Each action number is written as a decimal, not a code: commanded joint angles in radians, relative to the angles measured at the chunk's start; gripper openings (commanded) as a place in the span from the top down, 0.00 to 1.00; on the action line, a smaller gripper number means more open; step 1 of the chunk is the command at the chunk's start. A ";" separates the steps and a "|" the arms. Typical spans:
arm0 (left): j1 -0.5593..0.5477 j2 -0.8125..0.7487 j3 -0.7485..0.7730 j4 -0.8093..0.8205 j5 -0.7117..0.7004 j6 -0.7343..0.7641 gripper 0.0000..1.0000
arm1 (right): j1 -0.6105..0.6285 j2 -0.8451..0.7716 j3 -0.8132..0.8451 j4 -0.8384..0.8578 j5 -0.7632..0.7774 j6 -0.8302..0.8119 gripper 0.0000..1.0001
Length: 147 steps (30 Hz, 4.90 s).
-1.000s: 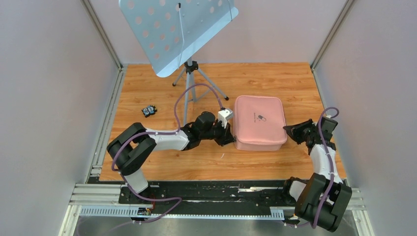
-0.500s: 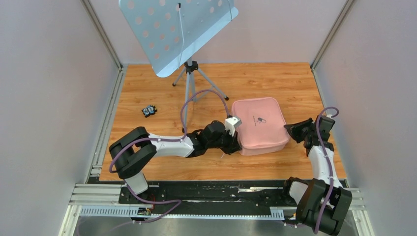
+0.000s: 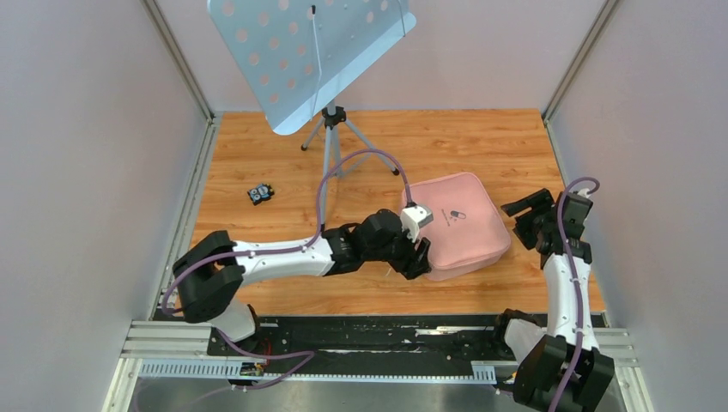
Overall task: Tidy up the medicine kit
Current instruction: Zip the medicine box at the center of the board.
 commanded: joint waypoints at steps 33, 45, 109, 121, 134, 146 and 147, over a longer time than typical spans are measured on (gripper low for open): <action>0.211 0.185 0.218 -0.040 -0.130 -0.464 0.26 | 0.320 -0.343 -0.092 -0.442 0.307 0.327 0.54; 0.215 0.191 0.202 -0.067 -0.160 -0.479 0.39 | 0.320 -0.080 -0.116 -0.066 0.115 0.172 0.69; 0.244 0.043 0.199 -0.203 -0.411 -0.426 0.39 | 0.322 0.083 0.128 0.056 0.251 -0.107 0.74; 0.313 0.270 0.438 -0.254 -0.394 -0.338 0.25 | 0.877 0.037 0.038 -0.102 0.525 0.213 0.50; 0.314 0.422 0.521 -0.272 -0.391 -0.378 0.24 | 0.914 0.363 0.197 -0.081 0.644 0.216 0.49; 0.314 0.403 0.485 -0.256 -0.377 -0.378 0.26 | 0.942 0.410 0.236 -0.139 0.847 0.203 0.53; 0.314 0.400 0.484 -0.255 -0.377 -0.379 0.26 | 0.942 0.396 0.230 -0.149 0.865 0.201 0.54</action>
